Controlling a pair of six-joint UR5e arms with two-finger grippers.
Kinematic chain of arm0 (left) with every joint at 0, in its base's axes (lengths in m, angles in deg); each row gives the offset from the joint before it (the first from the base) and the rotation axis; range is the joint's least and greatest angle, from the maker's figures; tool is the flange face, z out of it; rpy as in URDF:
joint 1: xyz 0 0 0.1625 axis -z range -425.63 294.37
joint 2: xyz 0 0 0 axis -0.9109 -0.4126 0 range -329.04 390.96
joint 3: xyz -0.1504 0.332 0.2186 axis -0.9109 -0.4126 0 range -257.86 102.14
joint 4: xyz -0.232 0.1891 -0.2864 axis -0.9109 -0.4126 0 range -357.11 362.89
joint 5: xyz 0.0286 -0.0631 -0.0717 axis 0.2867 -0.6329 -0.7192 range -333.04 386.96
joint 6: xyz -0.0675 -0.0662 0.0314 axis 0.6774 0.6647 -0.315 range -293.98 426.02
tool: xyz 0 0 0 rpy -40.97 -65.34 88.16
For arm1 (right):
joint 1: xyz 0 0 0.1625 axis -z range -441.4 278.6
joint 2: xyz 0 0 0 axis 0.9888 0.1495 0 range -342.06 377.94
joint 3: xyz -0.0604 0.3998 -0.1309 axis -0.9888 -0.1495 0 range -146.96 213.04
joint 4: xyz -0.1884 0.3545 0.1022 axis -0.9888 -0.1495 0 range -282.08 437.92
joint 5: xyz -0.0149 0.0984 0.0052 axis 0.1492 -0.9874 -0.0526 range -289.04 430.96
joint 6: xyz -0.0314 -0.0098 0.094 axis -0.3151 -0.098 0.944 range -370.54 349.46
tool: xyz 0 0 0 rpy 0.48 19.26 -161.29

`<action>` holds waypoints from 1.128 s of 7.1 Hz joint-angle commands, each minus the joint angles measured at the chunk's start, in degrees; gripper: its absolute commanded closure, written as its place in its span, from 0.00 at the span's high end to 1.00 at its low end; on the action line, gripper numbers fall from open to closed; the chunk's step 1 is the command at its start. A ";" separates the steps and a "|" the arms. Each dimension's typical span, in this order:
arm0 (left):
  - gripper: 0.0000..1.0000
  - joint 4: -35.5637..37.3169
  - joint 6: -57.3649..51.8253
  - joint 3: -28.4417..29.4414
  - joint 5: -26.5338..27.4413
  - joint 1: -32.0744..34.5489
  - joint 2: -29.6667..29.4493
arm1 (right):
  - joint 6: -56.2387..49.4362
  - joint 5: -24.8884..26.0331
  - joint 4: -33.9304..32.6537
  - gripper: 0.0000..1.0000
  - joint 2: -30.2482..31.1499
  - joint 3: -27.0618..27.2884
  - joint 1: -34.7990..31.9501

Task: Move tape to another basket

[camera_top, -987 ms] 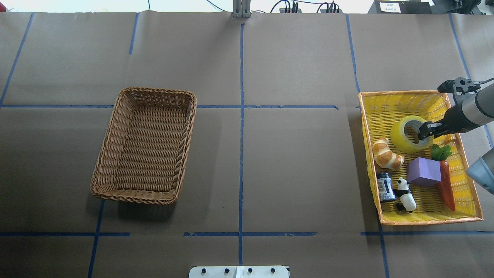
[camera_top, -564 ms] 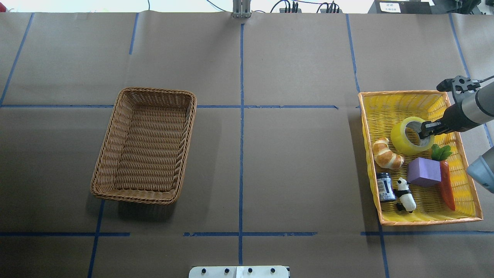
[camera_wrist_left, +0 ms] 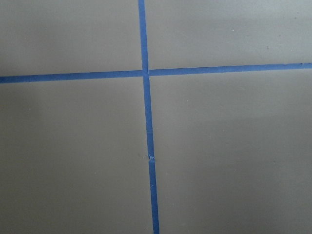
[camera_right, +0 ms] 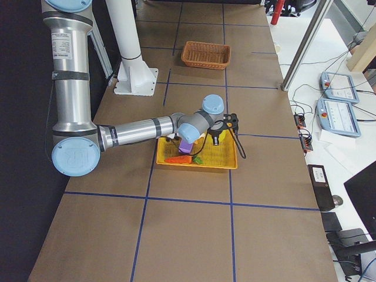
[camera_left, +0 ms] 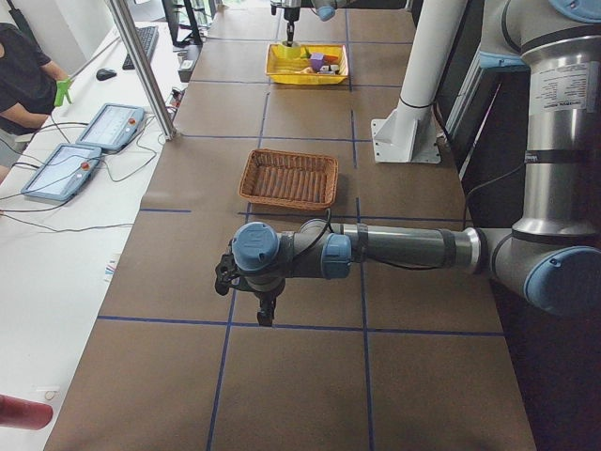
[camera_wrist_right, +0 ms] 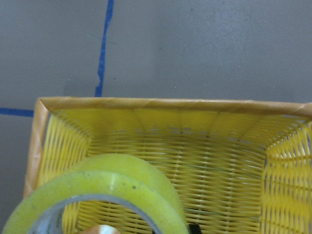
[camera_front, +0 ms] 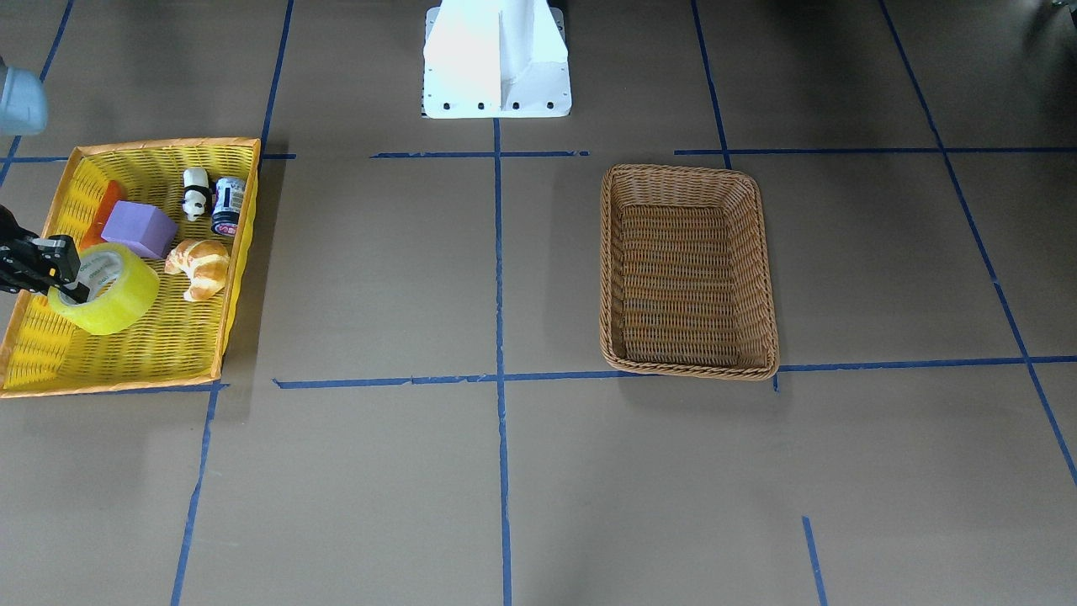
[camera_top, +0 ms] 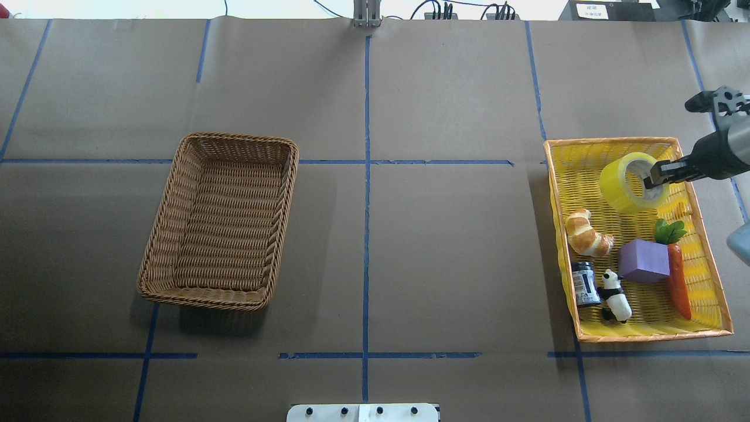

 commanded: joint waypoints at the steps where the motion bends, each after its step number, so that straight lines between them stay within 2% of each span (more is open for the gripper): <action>1: 1.00 -1.37 0.01 -1.17 0.00 -1.19 -0.63 | 11.13 -0.99 0.62 0.00 -4.95 0.50 0.66; 2: 1.00 -6.69 6.62 -2.05 -0.09 -4.07 -0.72 | 17.11 -0.90 0.79 0.00 -7.51 1.11 4.32; 3: 1.00 -16.41 19.13 -2.32 0.35 -9.76 -0.63 | 24.04 -0.56 1.41 0.00 -10.41 1.81 8.01; 4: 1.00 -27.03 34.14 -2.23 0.44 -14.42 -0.55 | 30.90 0.23 5.67 0.00 -11.83 1.99 10.14; 5: 1.00 -37.58 48.12 -2.23 0.18 -18.13 -0.55 | 38.01 1.46 12.85 0.00 -11.84 1.82 11.72; 6: 1.00 -47.52 61.05 -2.23 0.26 -22.17 -0.89 | 46.26 5.12 20.67 0.00 -11.84 1.82 14.52; 8: 1.00 -62.84 80.09 -2.23 0.78 -26.57 -3.70 | 56.68 17.58 34.75 0.01 -11.84 1.03 23.30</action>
